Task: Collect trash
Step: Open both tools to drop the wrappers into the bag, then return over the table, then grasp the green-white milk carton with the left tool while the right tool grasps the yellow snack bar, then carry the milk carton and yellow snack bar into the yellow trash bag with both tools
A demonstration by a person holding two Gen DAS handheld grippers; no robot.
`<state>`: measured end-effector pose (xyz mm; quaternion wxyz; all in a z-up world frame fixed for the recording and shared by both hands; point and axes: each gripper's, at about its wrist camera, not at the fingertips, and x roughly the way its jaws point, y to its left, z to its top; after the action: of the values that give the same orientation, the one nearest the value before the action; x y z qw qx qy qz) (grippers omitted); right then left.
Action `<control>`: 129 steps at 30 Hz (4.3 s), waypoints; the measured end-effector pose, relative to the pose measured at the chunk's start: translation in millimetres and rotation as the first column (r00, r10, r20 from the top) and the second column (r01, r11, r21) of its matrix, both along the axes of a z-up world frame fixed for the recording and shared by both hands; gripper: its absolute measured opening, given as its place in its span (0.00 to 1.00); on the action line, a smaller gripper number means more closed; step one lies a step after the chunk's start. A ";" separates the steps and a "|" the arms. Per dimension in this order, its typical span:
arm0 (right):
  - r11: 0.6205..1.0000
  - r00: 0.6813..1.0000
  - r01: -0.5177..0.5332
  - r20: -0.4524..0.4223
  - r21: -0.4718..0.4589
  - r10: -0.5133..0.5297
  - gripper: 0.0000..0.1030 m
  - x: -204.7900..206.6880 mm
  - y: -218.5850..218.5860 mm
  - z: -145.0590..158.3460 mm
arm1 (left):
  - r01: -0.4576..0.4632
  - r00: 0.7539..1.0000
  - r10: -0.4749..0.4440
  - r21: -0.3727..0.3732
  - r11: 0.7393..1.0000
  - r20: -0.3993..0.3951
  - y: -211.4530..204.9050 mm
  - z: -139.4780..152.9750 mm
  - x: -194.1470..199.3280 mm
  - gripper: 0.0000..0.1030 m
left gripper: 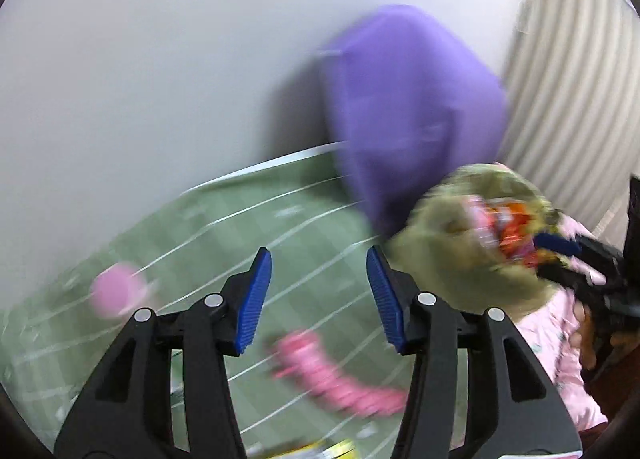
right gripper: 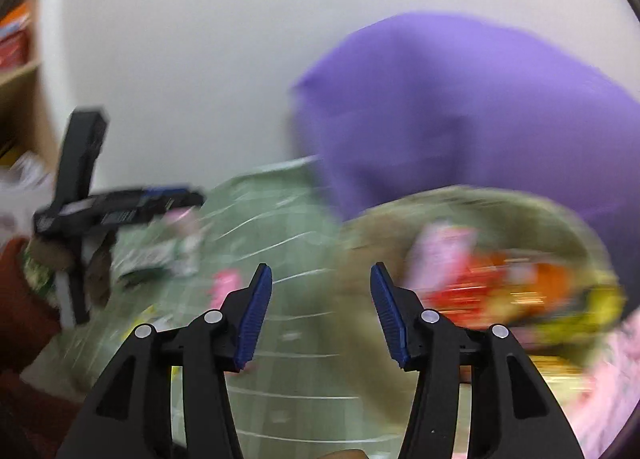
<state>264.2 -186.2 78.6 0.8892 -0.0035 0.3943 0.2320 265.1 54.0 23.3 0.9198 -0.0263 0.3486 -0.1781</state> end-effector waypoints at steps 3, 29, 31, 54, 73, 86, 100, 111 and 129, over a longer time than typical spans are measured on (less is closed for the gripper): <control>0.986 0.983 -0.168 -0.070 0.024 0.169 0.47 -1.3 45.4 -27.4 | -0.138 0.990 0.137 -0.002 0.990 -0.029 52.6 -14.1 -14.2 0.46; 0.730 0.706 -0.683 -0.285 -0.034 0.648 0.32 -25.3 197.5 -122.1 | -0.490 0.863 0.483 -0.009 0.872 -0.147 196.6 -67.4 -110.6 0.46; 0.732 0.708 -0.680 -0.284 -0.027 0.647 0.25 -24.7 199.0 -120.9 | -0.473 0.872 0.467 -0.007 0.881 -0.145 195.1 -67.4 -105.2 0.46; 0.994 0.968 -0.102 -0.235 -0.047 0.088 0.15 57.2 68.9 -87.5 | -0.293 0.925 0.294 0.043 0.955 -0.240 158.6 -98.9 -43.3 0.48; 1.000 0.974 0.020 -0.227 0.004 -0.018 0.15 31.1 46.2 -96.1 | -0.057 0.956 0.106 0.180 0.982 -0.274 86.3 -82.0 -27.6 0.54; 1.000 0.965 0.027 -0.259 -0.012 -0.030 0.50 10.6 40.6 -109.0 | -0.034 0.920 0.086 0.139 0.990 -0.383 83.3 -99.3 7.0 0.55; 0.998 0.965 0.019 -0.259 -0.059 -0.034 0.37 -5.4 44.9 -119.6 | -0.216 0.968 0.216 0.017 0.976 -0.129 109.8 -41.9 -41.9 0.54; 0.994 0.980 0.053 -0.188 -0.099 -0.071 0.16 -5.8 40.7 -89.8 | -0.147 0.987 0.145 -0.030 0.989 -0.069 84.2 -20.5 -37.9 0.54; 0.943 0.938 0.296 0.235 -0.152 -0.256 0.16 -10.0 -48.4 80.9 | 0.241 0.967 -0.212 -0.226 0.944 0.143 -62.5 91.3 1.8 0.54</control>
<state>254.2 -234.6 159.5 0.9458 -0.0549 0.3135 0.0651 266.9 -8.6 114.6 0.9019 -0.0873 0.2705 -0.3251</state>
